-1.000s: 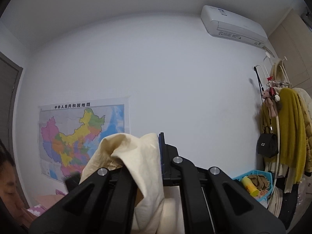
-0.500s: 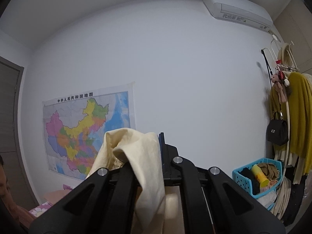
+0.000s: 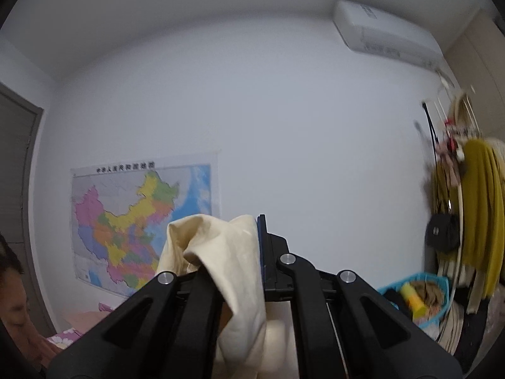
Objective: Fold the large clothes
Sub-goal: 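Grasp the hanging shirt with the left gripper while the right gripper holds it up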
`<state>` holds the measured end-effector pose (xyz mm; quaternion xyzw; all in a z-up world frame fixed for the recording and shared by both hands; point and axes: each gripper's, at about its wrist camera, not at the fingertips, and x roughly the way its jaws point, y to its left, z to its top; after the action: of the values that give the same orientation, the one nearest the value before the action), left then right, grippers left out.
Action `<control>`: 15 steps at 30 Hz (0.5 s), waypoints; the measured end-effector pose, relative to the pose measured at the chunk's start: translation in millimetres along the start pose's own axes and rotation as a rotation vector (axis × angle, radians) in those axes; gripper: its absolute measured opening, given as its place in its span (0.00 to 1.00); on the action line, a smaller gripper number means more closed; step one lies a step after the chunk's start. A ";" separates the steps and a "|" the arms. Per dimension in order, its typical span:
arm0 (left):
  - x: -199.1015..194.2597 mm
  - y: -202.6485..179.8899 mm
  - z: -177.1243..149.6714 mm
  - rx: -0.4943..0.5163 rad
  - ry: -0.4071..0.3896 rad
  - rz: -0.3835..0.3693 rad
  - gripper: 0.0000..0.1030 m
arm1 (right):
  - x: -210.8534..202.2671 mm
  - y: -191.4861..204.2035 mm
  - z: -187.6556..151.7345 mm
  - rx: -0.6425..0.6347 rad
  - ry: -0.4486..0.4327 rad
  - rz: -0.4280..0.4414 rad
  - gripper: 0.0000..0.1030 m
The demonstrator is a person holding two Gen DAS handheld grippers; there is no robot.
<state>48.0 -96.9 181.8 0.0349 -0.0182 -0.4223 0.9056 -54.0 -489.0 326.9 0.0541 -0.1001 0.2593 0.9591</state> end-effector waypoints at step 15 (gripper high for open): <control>-221.2 -54.4 131.8 0.178 -0.007 0.644 0.01 | 20.2 27.7 -45.5 0.087 0.131 0.233 0.01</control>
<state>-144.0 31.3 308.1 0.1047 -0.0682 -0.1114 0.9859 -43.6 -448.2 288.5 0.0664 -0.0317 0.3759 0.9237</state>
